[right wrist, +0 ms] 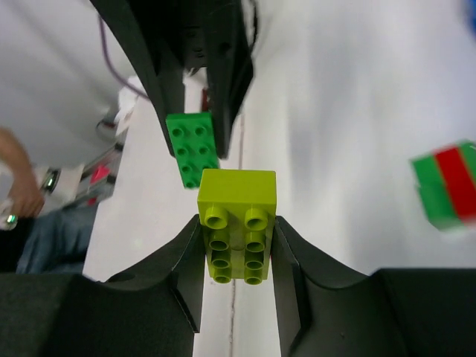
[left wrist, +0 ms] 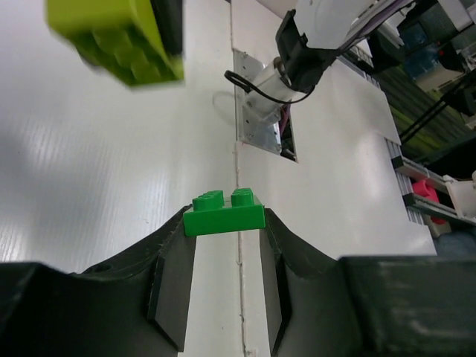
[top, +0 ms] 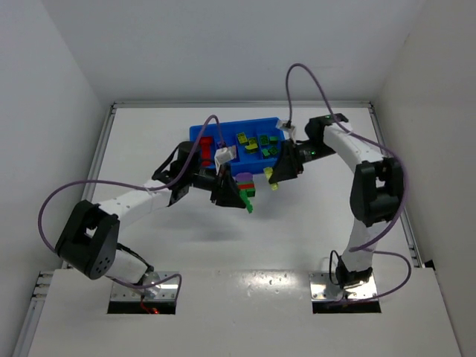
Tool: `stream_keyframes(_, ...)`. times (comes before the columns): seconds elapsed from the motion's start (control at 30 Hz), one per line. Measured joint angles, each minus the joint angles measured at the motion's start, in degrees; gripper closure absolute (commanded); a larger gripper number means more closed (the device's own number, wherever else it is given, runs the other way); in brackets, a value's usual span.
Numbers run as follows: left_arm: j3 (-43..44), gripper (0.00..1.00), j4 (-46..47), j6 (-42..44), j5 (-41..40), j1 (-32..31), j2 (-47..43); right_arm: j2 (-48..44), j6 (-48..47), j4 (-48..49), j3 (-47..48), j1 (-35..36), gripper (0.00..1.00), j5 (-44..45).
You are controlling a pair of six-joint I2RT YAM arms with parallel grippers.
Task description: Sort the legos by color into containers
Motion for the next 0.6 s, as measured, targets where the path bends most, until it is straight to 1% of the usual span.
stream_keyframes(0.17,-0.7,1.00,-1.8,2.3,-2.2,0.0,-1.5,-4.8,0.0,0.2,-3.0,-9.7,0.91,-0.3)
stream_keyframes(0.23,-0.1,1.00,-4.1,4.5,-5.1,0.0,-2.0,-7.1,0.0,0.2,-5.0,-12.4,0.91,-0.8)
stream_keyframes(0.3,2.5,1.00,-7.5,6.4,-9.1,0.0,-1.5,-8.9,0.0,-0.1,-6.8,-15.1,0.91,-1.0)
stream_keyframes(0.37,7.9,1.00,-10.3,7.7,-13.8,-0.1,0.7,-10.3,0.0,-0.2,-8.1,-17.5,0.91,-1.2)
stream_keyframes(0.43,16.3,1.00,-12.4,8.8,-17.9,-0.1,5.4,-11.7,0.0,-0.2,-9.1,-19.5,0.91,-1.4)
stream_keyframes(0.6,36.6,1.00,-14.0,9.3,-26.7,-0.1,21.2,-16.5,0.3,0.6,-11.6,-23.7,0.91,-2.2)
